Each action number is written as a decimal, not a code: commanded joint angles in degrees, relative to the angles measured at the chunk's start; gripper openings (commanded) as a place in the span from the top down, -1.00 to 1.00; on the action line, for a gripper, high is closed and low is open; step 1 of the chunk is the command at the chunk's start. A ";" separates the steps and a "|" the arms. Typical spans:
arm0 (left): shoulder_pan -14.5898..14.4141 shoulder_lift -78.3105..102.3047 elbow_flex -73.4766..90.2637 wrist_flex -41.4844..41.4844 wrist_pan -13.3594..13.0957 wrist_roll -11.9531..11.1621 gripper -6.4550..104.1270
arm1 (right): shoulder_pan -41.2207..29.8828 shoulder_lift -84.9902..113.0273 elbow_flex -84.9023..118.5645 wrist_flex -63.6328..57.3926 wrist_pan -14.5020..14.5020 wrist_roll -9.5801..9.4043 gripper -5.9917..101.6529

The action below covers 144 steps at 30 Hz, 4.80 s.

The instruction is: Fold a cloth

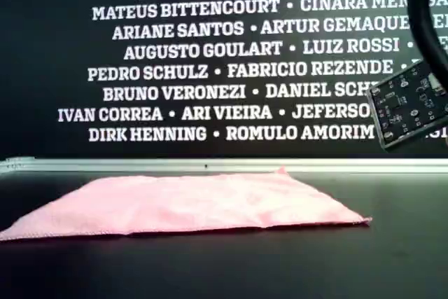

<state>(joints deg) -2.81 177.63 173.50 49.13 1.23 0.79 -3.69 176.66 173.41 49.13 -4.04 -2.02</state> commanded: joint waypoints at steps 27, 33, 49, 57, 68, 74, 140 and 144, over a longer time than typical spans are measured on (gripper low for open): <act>-1.41 -0.35 -11.78 -1.58 3.52 -0.44 -0.42 | 1.93 1.67 -18.81 0.26 -1.14 -0.79 -0.62; -8.26 -9.14 -15.12 -1.76 7.56 -0.70 -0.42 | 5.36 -7.03 -18.90 0.26 -1.14 -0.79 -0.62; -27.95 -54.93 -37.79 -4.48 7.47 -13.62 -0.45 | 10.37 -55.28 -38.67 -8.00 -0.35 -0.88 -0.64; -28.92 -63.11 -38.41 -13.01 6.77 -14.33 -0.45 | 10.37 -69.61 -44.74 -14.24 -0.79 -0.88 -0.65; -28.12 -70.58 -38.50 -25.05 6.50 -14.59 -0.45 | 10.46 -81.21 -53.96 -15.12 -1.05 -9.05 -0.65; -28.04 -70.75 -38.41 -26.37 6.42 -14.59 -0.45 | 10.46 -89.03 -60.56 -15.12 -1.14 -9.49 -0.65; -28.04 -81.74 -46.58 -28.92 1.23 -14.50 0.96 | 17.49 -105.91 -79.98 -15.12 -1.23 -9.40 0.70; -28.04 -81.83 -46.49 -28.83 1.58 -14.50 0.86 | 17.49 -106.00 -79.98 -15.12 -1.23 -9.40 0.85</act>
<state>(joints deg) -30.67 95.54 128.67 21.01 2.55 -13.71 13.18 70.49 98.17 35.86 -5.01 -11.16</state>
